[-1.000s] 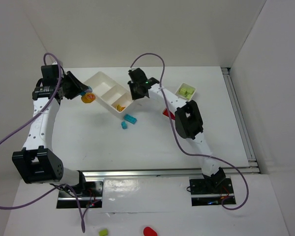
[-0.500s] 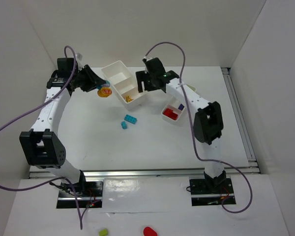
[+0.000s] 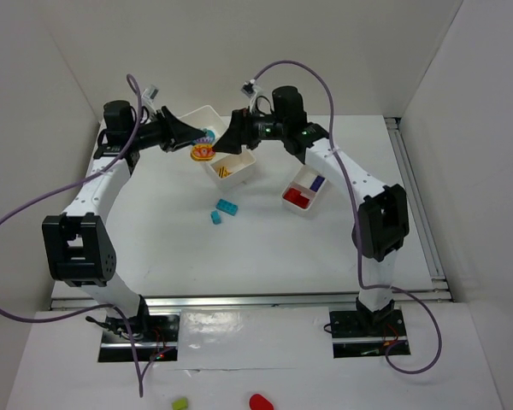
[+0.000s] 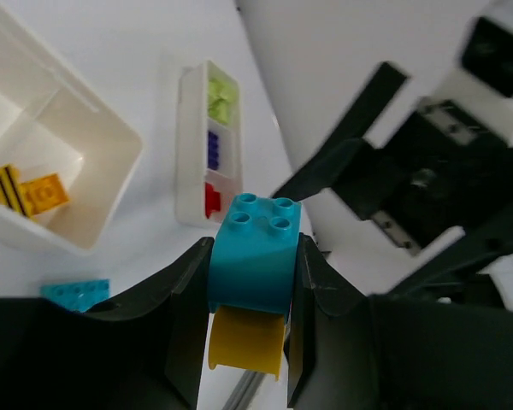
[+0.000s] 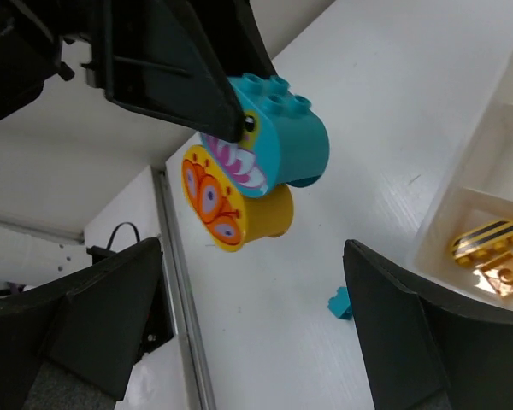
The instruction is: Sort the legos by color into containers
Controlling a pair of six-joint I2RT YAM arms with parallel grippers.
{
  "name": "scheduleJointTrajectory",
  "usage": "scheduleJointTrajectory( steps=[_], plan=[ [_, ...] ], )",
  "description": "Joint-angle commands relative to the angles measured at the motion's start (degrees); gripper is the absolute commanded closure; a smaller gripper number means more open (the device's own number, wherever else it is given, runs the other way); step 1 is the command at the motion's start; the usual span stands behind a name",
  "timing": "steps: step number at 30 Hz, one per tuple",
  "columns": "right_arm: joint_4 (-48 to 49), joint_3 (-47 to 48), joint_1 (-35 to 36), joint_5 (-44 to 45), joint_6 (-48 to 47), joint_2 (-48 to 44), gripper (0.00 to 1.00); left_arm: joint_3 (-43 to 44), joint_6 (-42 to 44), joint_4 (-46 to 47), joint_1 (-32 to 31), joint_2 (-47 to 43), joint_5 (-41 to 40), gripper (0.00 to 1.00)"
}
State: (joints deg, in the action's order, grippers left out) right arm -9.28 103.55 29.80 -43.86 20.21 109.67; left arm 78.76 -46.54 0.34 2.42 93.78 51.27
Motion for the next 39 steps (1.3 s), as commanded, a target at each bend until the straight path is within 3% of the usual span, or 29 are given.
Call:
scheduleJointTrajectory(
  steps=[1, 7, 17, 19, 23, 24, 29, 33, 35, 39],
  plan=[
    [5.1, 1.9, 0.6, -6.9, 3.9, 2.4, 0.06, -0.4, -6.3, 14.9, 0.0, -0.9, 8.4, 1.0],
    [8.6, 3.4, 1.1, -7.6, 6.8, 5.8, 0.06, -1.7, -8.1, 19.4, 0.0, -1.4, 10.3, 1.0],
    [15.3, 4.1, 2.8, -10.5, 11.2, 8.0, 0.24, -2.2, -7.6, 18.3, 0.0, -1.4, 10.3, 1.0],
    [16.7, 4.1, 2.8, -11.1, 12.2, 8.0, 0.31, -2.2, -7.6, 18.3, 0.0, -1.4, 10.3, 1.0],
    [19.7, 2.4, 2.8, -11.9, 14.5, 8.5, 0.61, -2.2, -7.6, 18.8, 0.0, -0.4, 9.7, 1.0],
    [17.6, 2.4, 2.8, -10.9, 14.5, 8.0, 0.73, -2.2, -7.1, 18.0, 0.0, -0.3, 9.7, 1.0],
    [5.5, 2.4, 1.6, -7.9, 6.4, 8.0, 0.83, 1.0, -4.3, 12.3, 0.0, 1.7, 6.9, 1.0],
    [-0.3, -2.2, 0.3, -0.3, 1.8, 5.0, 0.83, 3.4, -2.1, 8.3, 0.6, 4.1, 3.0, 1.0],
    [-4.9, -2.2, -0.4, 8.9, 0.3, 4.5, 0.83, 6.0, -0.5, 5.1, 0.6, 6.6, 0.0, 1.0],
    [-8.5, 0.1, -0.9, 26.2, 0.8, 5.7, 0.83, 15.3, 7.0, -8.8, -1.6, 13.3, -15.2, 1.0]
  ],
)
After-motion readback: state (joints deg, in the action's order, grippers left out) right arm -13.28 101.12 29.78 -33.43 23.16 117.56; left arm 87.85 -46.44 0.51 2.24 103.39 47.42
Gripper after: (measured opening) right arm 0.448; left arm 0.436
